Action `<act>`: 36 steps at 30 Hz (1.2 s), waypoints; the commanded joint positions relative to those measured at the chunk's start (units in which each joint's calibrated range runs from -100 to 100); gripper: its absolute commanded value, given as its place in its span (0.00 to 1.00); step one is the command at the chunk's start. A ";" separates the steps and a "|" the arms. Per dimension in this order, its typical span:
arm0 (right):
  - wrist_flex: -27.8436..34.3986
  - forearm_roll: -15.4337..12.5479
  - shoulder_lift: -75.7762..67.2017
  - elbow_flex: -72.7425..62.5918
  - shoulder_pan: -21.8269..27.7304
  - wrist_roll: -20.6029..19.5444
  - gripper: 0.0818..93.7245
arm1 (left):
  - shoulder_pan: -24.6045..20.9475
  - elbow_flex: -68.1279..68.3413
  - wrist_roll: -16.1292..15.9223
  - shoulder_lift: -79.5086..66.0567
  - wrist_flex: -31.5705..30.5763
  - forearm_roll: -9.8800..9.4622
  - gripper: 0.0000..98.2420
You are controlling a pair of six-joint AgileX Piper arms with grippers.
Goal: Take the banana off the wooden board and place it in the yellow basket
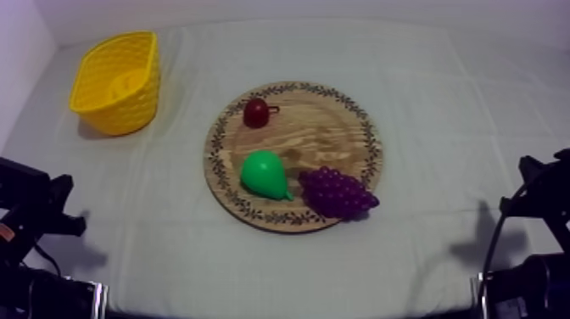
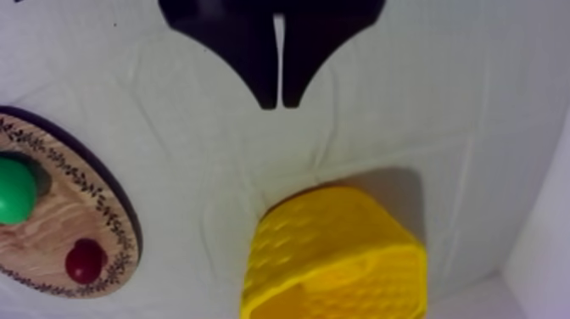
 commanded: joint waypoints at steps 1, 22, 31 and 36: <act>0.03 0.01 -0.02 -0.03 0.00 -0.01 0.00 | 0.59 0.04 1.00 -2.22 0.11 -0.65 0.00; 0.03 0.01 -0.02 -0.03 0.00 0.01 0.00 | 2.75 1.49 13.51 -9.77 -3.68 -2.66 0.00; 0.03 0.01 -0.02 -0.03 0.00 0.01 0.00 | 2.75 1.55 14.87 -9.77 -3.92 -2.68 0.00; 0.03 0.01 -0.02 -0.03 0.00 0.01 0.00 | 2.75 1.55 14.92 -9.77 -3.92 -2.69 0.00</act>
